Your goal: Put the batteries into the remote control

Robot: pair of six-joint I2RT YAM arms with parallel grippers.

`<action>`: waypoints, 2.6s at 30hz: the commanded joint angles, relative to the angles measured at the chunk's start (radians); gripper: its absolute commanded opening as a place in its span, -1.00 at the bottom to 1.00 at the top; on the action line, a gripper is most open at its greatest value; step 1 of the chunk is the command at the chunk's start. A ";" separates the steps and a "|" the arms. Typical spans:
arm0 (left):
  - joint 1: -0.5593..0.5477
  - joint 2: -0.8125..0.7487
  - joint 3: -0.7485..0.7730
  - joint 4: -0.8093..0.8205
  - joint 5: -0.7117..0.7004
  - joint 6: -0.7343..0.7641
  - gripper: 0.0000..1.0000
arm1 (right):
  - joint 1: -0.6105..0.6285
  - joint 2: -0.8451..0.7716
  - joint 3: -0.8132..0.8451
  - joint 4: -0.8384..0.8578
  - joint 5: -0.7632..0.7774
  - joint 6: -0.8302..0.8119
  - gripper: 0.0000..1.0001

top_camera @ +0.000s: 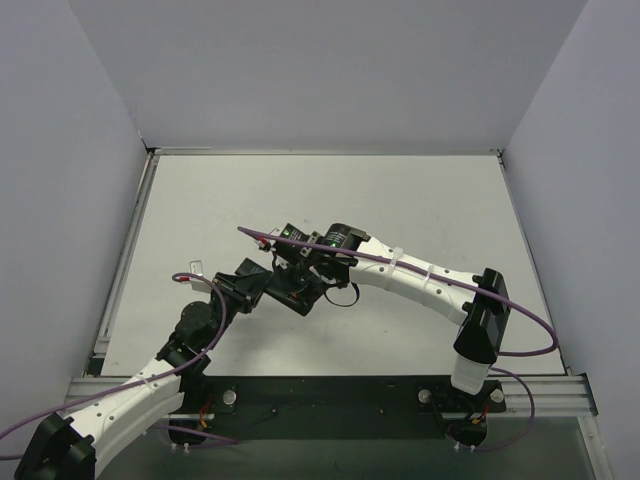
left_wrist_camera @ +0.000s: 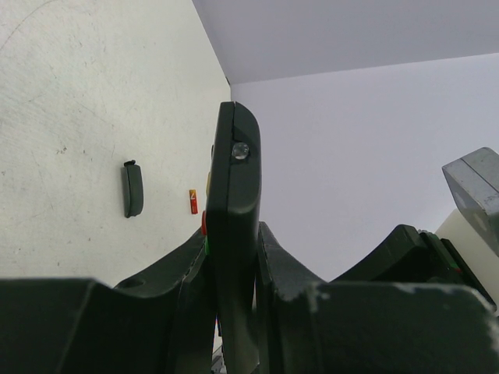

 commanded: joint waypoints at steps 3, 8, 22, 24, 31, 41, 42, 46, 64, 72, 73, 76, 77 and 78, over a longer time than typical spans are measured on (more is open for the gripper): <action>-0.007 -0.013 -0.147 0.121 0.016 -0.053 -1.00 | 0.008 -0.025 0.032 0.010 0.031 0.012 -0.65; -0.007 -0.014 -0.155 0.124 0.011 -0.063 -1.00 | 0.006 -0.035 0.033 0.010 0.029 0.006 -0.53; -0.005 -0.025 -0.168 0.111 -0.003 -0.076 -1.00 | 0.009 -0.094 0.038 0.015 0.035 0.001 -0.20; -0.005 -0.023 -0.167 0.110 -0.003 -0.077 -1.00 | 0.011 -0.114 0.042 0.018 0.034 -0.006 -0.09; -0.005 -0.017 -0.167 0.100 0.009 -0.094 -1.00 | 0.011 -0.196 0.013 0.076 0.017 -0.052 0.36; 0.029 0.009 -0.129 0.069 0.118 -0.077 -1.00 | -0.096 -0.447 -0.249 0.320 -0.303 -0.331 0.44; 0.033 0.024 -0.116 0.072 0.150 -0.073 -1.00 | -0.142 -0.468 -0.310 0.370 -0.354 -0.347 0.44; 0.062 0.070 -0.090 0.103 0.239 -0.041 -1.00 | -0.190 -0.553 -0.407 0.423 -0.527 -0.437 0.41; 0.096 0.156 0.022 0.153 0.447 0.049 -1.00 | -0.191 -0.641 -0.625 0.463 -0.779 -0.899 0.15; 0.096 0.193 0.039 0.239 0.502 0.041 -1.00 | -0.175 -0.565 -0.619 0.492 -0.844 -0.902 -0.01; 0.096 0.196 0.042 0.245 0.509 0.038 -1.00 | -0.170 -0.562 -0.620 0.492 -0.842 -0.905 -0.03; 0.096 0.207 0.046 0.264 0.522 0.032 -1.00 | -0.168 -0.542 -0.619 0.498 -0.843 -0.908 -0.08; 0.096 0.208 0.048 0.270 0.523 0.032 -1.00 | -0.168 -0.539 -0.617 0.498 -0.844 -0.910 -0.08; 0.096 0.208 0.049 0.273 0.523 0.030 -1.00 | -0.168 -0.536 -0.617 0.499 -0.848 -0.911 -0.09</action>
